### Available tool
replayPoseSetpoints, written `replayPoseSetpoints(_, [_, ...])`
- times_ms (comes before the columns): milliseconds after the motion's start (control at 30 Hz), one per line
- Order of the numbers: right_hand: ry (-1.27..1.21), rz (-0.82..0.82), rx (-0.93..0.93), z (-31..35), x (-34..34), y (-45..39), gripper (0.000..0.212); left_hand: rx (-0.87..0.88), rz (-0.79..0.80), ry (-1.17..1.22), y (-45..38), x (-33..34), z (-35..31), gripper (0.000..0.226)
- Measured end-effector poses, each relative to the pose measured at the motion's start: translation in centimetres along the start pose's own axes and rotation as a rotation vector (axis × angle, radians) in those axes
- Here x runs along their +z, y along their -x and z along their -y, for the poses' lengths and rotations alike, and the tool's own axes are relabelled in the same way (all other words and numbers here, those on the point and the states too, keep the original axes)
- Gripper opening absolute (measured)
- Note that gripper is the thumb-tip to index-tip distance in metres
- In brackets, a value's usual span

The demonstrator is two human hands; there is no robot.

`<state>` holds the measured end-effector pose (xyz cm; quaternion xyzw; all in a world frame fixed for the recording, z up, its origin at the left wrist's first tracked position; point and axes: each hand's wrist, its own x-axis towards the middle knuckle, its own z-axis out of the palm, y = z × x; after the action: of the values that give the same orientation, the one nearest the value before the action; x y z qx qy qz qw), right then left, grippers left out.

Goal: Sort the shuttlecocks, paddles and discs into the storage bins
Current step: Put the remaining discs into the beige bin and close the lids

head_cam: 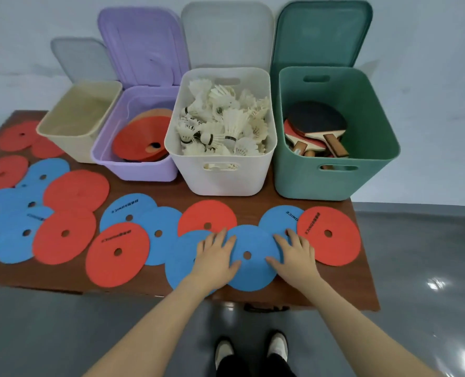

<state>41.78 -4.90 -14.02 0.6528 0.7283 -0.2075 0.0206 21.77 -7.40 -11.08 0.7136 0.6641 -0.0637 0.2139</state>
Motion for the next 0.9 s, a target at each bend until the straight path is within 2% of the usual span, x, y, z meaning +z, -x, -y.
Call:
replayPoseSetpoints(167, [-0.154, -0.149, 0.022, 0.4, 2.1, 0.2, 0.061, -0.034, 0.093, -0.052, -0.4, 2.1, -0.2, 0.085])
replayPoseSetpoints(400, [-0.246, -0.404, -0.132, -0.6, 3.0, 0.9, 0.047, -0.068, 0.05, 0.005, -0.6, 2.9, -0.6, 0.089])
replayPoseSetpoints(500, [-0.321, -0.457, -0.145, -1.2, 2.6, 0.7, 0.04, -0.075, -0.005, 0.07, -0.9, 3.0, -1.1, 0.092])
replayPoseSetpoints(667, [-0.38, -0.523, -0.054, -4.2, -0.1, -0.2, 0.036, -0.029, -0.093, 0.248, -2.2, 2.7, -3.8, 0.091])
replayPoseSetpoints(900, [-0.432, -0.504, 0.161, -10.5, -2.8, -1.4, 0.034, 0.085, -0.079, 0.541, -6.0, 1.8, -10.2, 0.072])
